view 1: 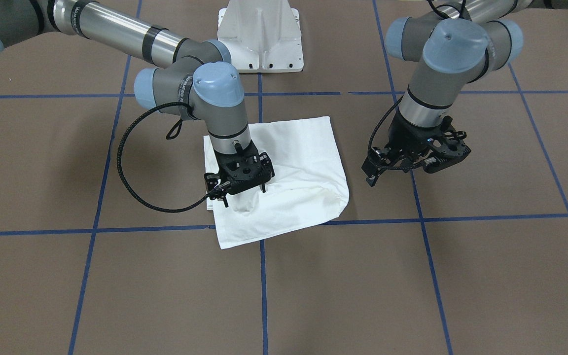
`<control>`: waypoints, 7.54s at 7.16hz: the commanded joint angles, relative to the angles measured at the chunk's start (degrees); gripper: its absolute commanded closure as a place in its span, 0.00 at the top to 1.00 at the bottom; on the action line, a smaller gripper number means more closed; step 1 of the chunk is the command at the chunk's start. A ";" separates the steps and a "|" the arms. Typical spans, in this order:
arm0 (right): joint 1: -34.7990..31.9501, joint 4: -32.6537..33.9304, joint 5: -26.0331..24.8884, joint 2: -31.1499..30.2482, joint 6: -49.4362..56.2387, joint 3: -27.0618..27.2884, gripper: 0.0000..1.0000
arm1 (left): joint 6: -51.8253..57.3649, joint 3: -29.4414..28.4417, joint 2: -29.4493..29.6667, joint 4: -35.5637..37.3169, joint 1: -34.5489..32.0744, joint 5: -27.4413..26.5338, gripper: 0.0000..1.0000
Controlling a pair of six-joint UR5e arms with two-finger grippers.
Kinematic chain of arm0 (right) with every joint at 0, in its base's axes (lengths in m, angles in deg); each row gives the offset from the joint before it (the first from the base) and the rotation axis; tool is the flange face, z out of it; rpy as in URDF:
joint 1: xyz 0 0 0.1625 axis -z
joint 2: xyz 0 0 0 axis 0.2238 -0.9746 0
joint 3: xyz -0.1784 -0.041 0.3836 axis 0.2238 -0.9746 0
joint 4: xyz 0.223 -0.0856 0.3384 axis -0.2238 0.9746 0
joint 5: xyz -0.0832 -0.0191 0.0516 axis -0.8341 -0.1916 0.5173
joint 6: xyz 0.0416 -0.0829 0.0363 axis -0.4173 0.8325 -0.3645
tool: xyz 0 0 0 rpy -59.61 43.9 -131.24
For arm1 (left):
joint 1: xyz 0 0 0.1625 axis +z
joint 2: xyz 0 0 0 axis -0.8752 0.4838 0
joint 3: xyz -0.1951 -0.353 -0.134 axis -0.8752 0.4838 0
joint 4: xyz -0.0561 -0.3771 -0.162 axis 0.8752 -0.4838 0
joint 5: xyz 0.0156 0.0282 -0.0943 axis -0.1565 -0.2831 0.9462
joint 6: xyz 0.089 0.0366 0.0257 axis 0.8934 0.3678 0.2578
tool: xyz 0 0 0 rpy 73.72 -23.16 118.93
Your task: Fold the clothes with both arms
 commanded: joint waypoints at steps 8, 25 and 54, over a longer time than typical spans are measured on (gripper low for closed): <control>-0.20 3.13 0.74 4.29 -19.47 -6.78 0.79 | -0.88 -0.68 0.48 -0.45 0.37 -0.12 0.99; -11.50 11.04 5.28 4.12 -13.00 -5.29 1.00 | -0.19 -0.07 0.05 -0.45 0.28 0.23 0.99; -57.50 22.91 35.46 -46.86 40.56 18.18 1.00 | 87.18 -6.04 -32.30 4.03 -43.23 21.94 0.99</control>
